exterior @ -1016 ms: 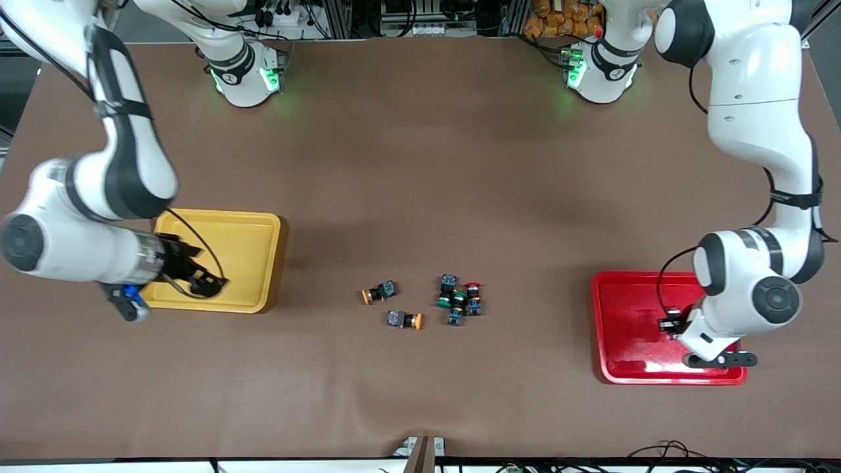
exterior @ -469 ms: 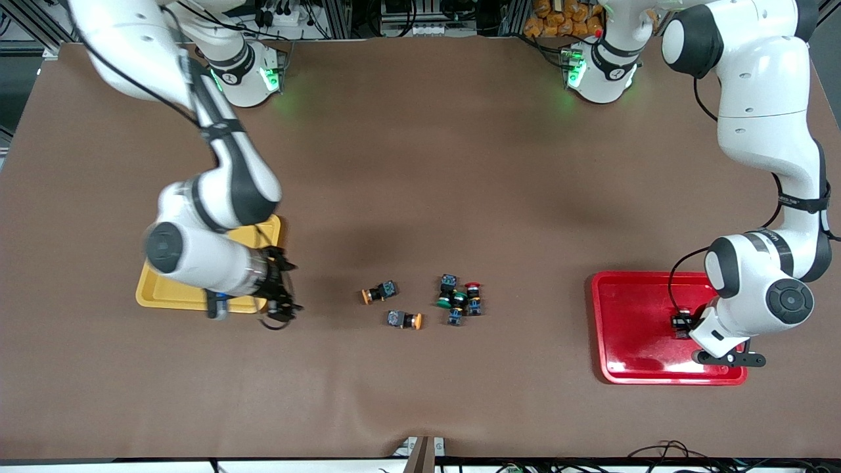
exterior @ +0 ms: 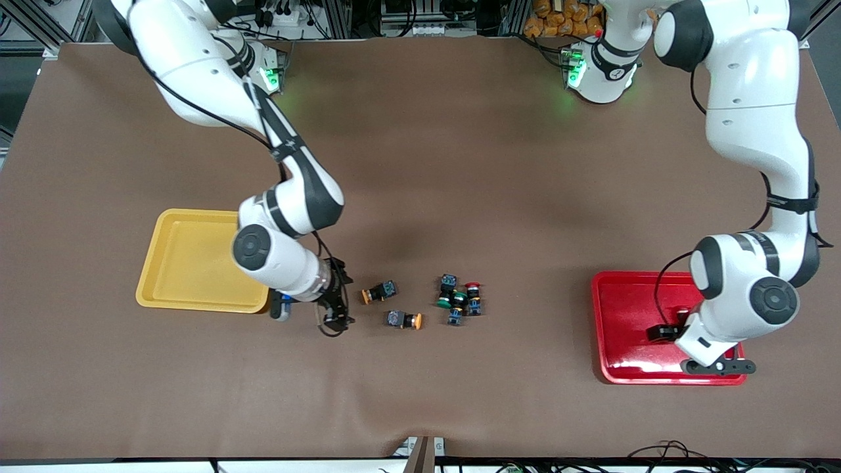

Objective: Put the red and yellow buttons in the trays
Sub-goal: 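Grasp another red button with the left gripper while the right gripper holds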

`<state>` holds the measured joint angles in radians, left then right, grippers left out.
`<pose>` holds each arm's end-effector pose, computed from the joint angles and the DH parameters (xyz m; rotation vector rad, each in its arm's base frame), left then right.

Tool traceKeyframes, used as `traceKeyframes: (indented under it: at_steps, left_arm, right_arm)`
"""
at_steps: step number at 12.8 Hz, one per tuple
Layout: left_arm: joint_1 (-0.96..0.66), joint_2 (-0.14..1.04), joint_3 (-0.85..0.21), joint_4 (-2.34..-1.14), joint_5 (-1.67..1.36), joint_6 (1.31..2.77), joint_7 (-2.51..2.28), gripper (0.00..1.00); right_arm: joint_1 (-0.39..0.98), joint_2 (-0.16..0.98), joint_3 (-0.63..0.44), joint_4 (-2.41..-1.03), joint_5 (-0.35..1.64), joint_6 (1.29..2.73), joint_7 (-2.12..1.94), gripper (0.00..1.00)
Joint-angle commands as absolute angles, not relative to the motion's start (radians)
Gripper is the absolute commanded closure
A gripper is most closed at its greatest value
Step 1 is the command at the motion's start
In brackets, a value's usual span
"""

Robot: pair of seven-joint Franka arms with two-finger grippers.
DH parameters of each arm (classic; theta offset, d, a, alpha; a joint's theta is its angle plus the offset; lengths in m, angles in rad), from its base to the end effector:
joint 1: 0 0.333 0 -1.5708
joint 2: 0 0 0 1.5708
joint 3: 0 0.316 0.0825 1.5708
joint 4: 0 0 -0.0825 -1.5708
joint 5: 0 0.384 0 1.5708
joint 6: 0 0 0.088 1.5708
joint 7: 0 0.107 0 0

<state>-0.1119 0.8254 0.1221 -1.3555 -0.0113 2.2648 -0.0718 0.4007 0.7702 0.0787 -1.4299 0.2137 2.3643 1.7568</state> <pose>0.7471 -0.0133 0.2382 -3.0615 -0.0702 -0.1407 0.6634 0.3342 0.2535 -2.1723 1.9141 0.1770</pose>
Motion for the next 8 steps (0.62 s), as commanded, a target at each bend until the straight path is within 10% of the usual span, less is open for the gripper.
traceKeyframes:
  at_steps: [1,6,7,8]
  left_arm:
    - [-0.187,0.798,0.127,-1.368,-0.009,2.263,-0.220,0.01]
    - [-0.305,0.776,0.077,-1.368,-0.009,2.263,-0.464,0.01]
    - [-0.325,0.776,0.074,-1.368,-0.009,2.261,-0.501,0.01]
    - [-0.342,0.776,0.052,-1.368,-0.011,2.261,-0.526,0.01]
  right_arm:
    - [0.463,0.831,0.061,-1.385,0.174,2.393,1.784,0.00]
    - [0.479,0.903,0.058,-1.388,0.121,2.395,1.784,0.15]
    - [0.479,0.917,0.057,-1.388,0.100,2.395,1.784,0.38]
    - [0.473,0.922,0.057,-1.388,0.092,2.395,1.779,0.89]
